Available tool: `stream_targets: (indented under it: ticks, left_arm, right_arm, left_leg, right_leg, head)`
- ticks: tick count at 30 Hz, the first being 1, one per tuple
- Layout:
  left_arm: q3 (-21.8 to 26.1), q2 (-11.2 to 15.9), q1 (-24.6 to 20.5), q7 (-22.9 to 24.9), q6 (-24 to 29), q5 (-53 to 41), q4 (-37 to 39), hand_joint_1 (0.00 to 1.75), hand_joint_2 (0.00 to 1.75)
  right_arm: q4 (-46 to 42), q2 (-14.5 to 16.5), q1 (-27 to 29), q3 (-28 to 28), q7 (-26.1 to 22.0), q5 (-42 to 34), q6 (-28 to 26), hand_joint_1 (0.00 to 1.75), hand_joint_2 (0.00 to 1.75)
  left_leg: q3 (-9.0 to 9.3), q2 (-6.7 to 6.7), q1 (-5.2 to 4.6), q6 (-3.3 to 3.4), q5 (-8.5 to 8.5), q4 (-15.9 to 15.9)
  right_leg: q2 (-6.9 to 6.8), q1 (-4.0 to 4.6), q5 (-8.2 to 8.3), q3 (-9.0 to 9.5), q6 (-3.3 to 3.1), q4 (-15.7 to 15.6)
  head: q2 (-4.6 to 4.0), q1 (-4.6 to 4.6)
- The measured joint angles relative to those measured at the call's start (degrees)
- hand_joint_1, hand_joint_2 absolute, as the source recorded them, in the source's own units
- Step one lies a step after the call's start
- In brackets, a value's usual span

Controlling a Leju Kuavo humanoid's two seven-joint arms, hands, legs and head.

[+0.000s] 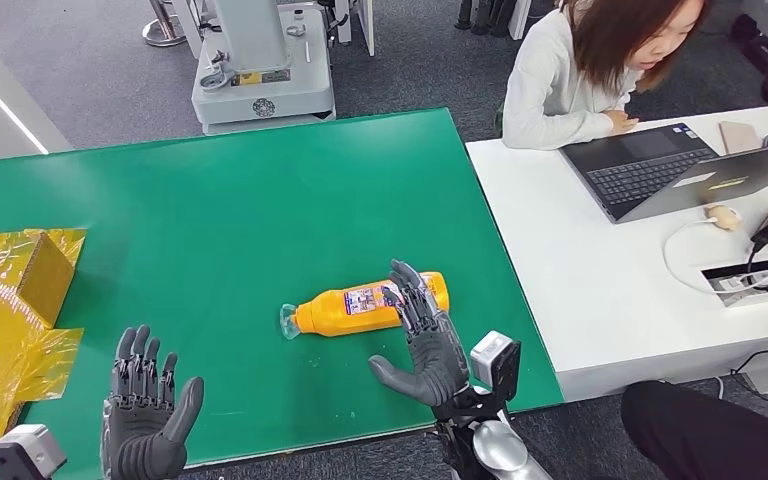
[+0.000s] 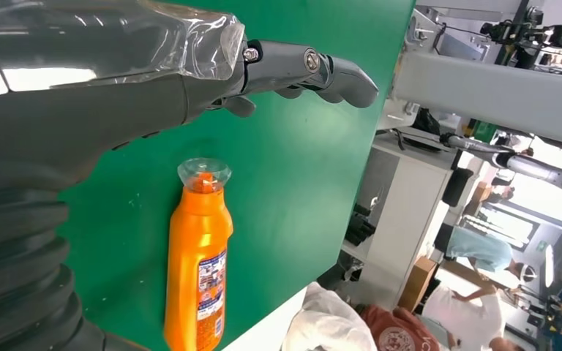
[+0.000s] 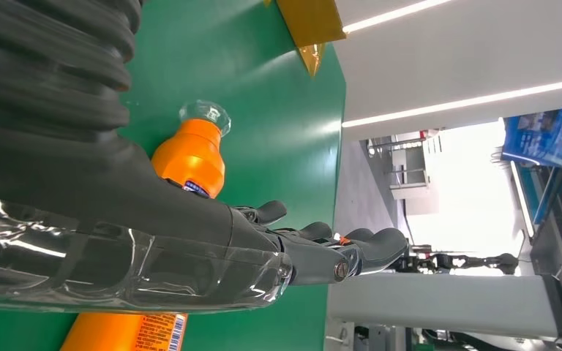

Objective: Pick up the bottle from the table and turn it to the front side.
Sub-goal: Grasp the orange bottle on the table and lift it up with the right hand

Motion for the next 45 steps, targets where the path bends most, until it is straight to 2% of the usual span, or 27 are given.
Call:
stream_targets:
  ticks: [16,19,23,26,29,35,40,42,45]
  left_arm:
    - [0.0,-0.6,-0.2,0.0,-1.0,-1.2,0.0,0.00,1.75]
    - [-0.3,-0.8,-1.5,0.0,-2.1,-1.7,0.4,0.00,1.75]
    - [-1.5,-1.6,-4.4,0.0,-3.7,-2.2,2.2,0.00,1.75]
    - [-2.9,-2.5,-7.3,0.0,-5.3,-2.7,4.7,0.00,1.75]
    - [-3.6,-3.1,-10.1,0.0,-6.3,-2.8,7.5,0.00,1.75]
    - [-3.9,-3.9,-13.4,0.0,-8.0,-3.7,10.8,0.00,1.75]
    - [-4.0,-4.2,-14.6,0.1,-8.8,-4.2,12.2,0.00,1.75]
    - [-4.0,-4.3,-15.0,0.4,-9.4,-4.6,12.7,0.00,1.75]
    - [-4.7,-4.5,-15.5,1.6,-10.8,-5.4,13.1,0.00,1.75]
  right_arm:
    - [-0.6,0.0,0.2,-0.1,0.2,2.3,-1.0,0.00,1.75]
    - [-1.0,-0.6,-0.1,-0.9,0.5,6.6,-3.6,0.00,1.75]
    - [-0.8,-2.4,-1.4,-2.6,2.2,16.2,-9.0,0.00,1.75]
    - [0.6,-4.1,-4.0,-3.5,4.3,24.6,-13.2,0.00,1.75]
    - [2.9,-5.1,-7.5,-4.0,6.9,30.0,-14.3,0.00,1.75]
    - [10.8,-5.9,-16.6,-2.5,14.5,38.3,-9.5,0.00,1.75]
    - [16.7,-5.9,-22.0,-0.6,17.7,40.9,-4.7,0.00,1.75]
    - [19.0,-5.9,-24.0,0.4,19.4,41.4,-1.3,0.00,1.75]
    - [23.8,-5.9,-28.0,2.7,21.7,41.1,7.2,0.00,1.75]
  left_leg:
    - [0.01,0.00,0.00,0.00,0.00,0.0]
    - [0.01,-0.01,0.00,0.00,0.00,0.0]
    - [0.01,0.00,-0.01,0.01,0.01,0.0]
    - [0.00,0.00,-0.02,0.02,0.03,0.1]
    - [0.01,0.03,-0.02,0.01,0.06,0.1]
    - [0.03,0.09,0.00,-0.02,0.12,0.1]
    - [0.01,0.07,0.00,-0.02,0.12,0.1]
    - [0.00,0.08,0.00,-0.02,0.12,0.1]
    - [-0.01,0.09,0.00,-0.02,0.12,0.1]
  right_leg:
    - [0.00,0.00,0.00,-0.01,0.00,0.0]
    - [-0.01,0.00,0.00,0.00,0.00,0.0]
    - [-0.01,-0.01,0.03,0.02,0.01,0.0]
    - [-0.01,-0.02,0.09,0.04,0.01,0.0]
    - [0.03,-0.02,0.13,0.04,0.02,0.0]
    - [0.08,-0.02,0.16,0.02,0.03,0.0]
    - [0.07,-0.01,0.15,0.00,0.04,0.1]
    - [0.09,0.00,0.15,-0.01,0.04,0.1]
    - [0.11,-0.01,0.16,-0.01,0.04,0.1]
  head:
    - [0.00,-0.01]
    - [0.00,-0.01]
    - [0.00,0.00]
    - [0.00,0.02]
    - [0.00,0.01]
    - [0.00,-0.01]
    - [0.00,0.00]
    - [0.00,0.00]
    - [0.00,0.01]
